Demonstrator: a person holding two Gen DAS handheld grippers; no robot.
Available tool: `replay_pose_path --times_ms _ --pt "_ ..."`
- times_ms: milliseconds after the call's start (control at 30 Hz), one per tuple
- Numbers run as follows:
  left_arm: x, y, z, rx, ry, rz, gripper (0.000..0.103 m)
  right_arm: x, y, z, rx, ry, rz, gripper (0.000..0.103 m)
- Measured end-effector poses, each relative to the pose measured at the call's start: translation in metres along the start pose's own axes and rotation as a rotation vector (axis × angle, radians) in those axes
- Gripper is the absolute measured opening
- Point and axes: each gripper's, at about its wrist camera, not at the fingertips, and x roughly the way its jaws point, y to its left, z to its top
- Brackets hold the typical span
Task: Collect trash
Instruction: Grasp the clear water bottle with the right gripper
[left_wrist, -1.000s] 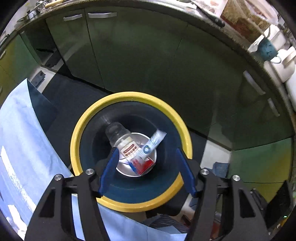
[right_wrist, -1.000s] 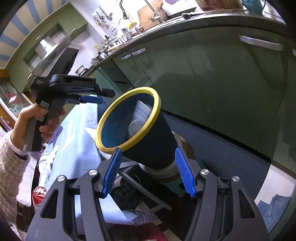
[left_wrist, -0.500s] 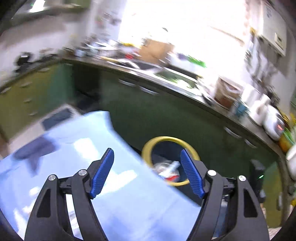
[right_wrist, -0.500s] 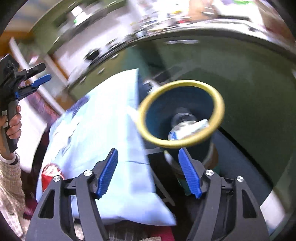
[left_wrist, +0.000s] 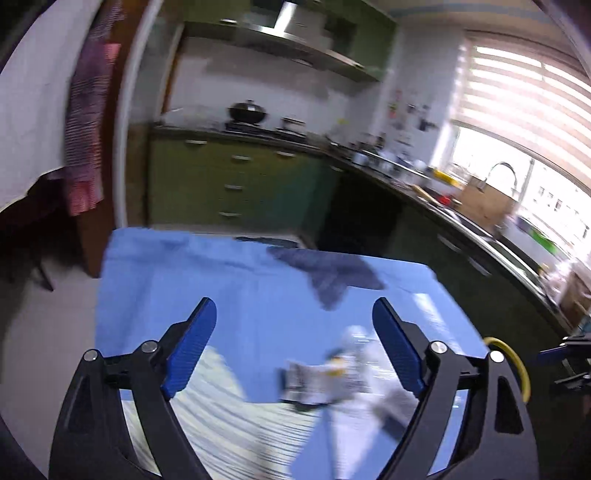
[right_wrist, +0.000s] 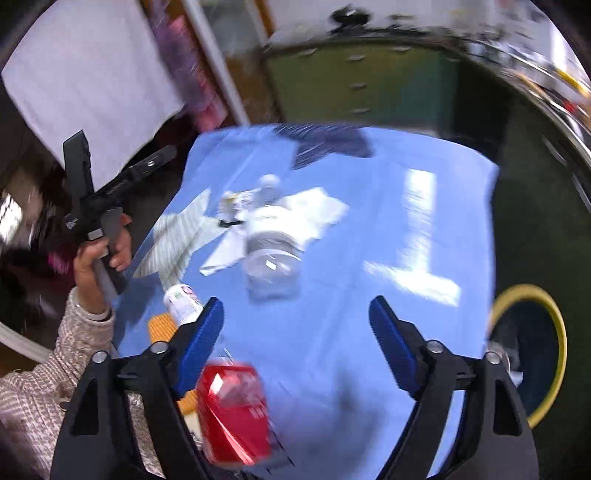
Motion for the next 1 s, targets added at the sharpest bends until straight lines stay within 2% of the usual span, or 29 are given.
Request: replay_pose_path --times_ms 67,167,267,467,567,633,667,700,800,1000 --pt "0.004 0.018 -0.003 -0.033 -0.001 0.025 0.083 0.025 0.009 0.022 -0.017 0.076 -0.006 0.082" --pt "0.006 0.030 -0.006 -0.091 0.000 0.023 0.087 0.066 0.012 0.049 -0.027 0.180 -0.038 0.082" --pt "0.010 0.027 -0.013 -0.094 0.004 0.048 0.089 0.099 0.011 0.062 -0.033 0.264 -0.051 0.082" --pt "0.009 0.020 -0.017 -0.058 0.001 0.055 0.089 0.145 0.014 0.073 -0.048 0.363 -0.107 0.081" --pt "0.008 0.019 -0.017 -0.055 -0.005 0.055 0.089 0.158 0.014 0.074 -0.045 0.393 -0.106 0.079" --pt "0.008 0.023 -0.017 -0.074 0.003 0.047 0.089 0.164 0.015 0.073 -0.046 0.404 -0.108 0.077" --pt "0.008 0.024 -0.017 -0.084 0.008 0.041 0.089 0.165 0.015 0.071 -0.046 0.406 -0.112 0.068" --pt "0.010 0.027 -0.016 -0.094 0.013 0.034 0.089 0.166 0.014 0.070 -0.043 0.406 -0.113 0.066" --pt "0.011 0.032 -0.016 -0.117 0.023 0.028 0.089 0.159 0.015 0.067 -0.057 0.372 -0.127 0.065" --pt "0.012 0.033 -0.017 -0.112 0.023 0.032 0.089 0.118 0.002 0.066 -0.002 0.297 -0.064 0.065"
